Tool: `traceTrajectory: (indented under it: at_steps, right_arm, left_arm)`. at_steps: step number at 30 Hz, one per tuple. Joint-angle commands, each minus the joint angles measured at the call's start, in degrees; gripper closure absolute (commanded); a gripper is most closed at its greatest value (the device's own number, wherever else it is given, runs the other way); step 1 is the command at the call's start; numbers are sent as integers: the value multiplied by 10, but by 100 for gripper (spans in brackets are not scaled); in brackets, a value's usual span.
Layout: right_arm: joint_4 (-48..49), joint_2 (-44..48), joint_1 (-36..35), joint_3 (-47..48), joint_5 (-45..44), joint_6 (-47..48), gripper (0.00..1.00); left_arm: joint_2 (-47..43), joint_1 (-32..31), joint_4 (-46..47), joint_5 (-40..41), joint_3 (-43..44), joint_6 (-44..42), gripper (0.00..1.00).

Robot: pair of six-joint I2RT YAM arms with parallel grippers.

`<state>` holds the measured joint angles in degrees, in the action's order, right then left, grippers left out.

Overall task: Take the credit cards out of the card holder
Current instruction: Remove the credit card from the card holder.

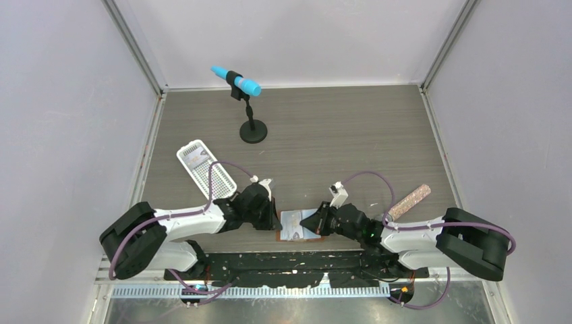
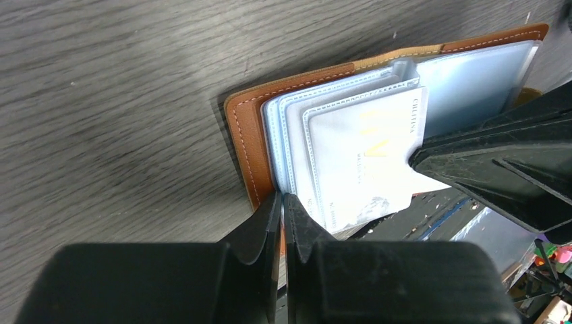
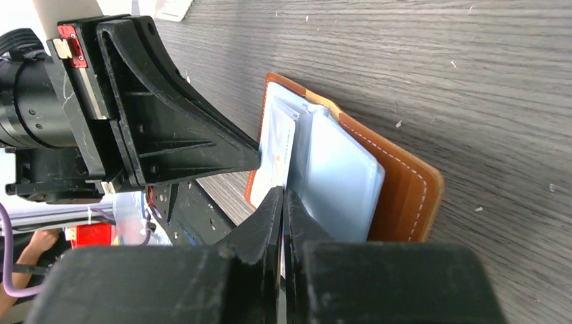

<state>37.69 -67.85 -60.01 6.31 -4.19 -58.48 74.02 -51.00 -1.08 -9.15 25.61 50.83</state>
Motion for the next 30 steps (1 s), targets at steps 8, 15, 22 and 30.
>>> traceTrajectory:
  at_steps: [8, 15, 22, 30]
  right_arm:
    - [29, -14, -4, 8, 23, 3, 95]
    - [39, 1, -2, -1, 18, -26, 95]
    - [14, 53, -1, -5, -9, -59, 95]
    - [-60, 74, -1, 19, -4, -34, 95]
  left_arm:
    - [-32, -1, -93, 40, 14, -11, 92]
    - [-70, -1, -89, 21, 16, 10, 90]
    - [-60, -1, -84, 29, 10, 15, 90]
    - [-71, -1, 34, -21, -10, 19, 86]
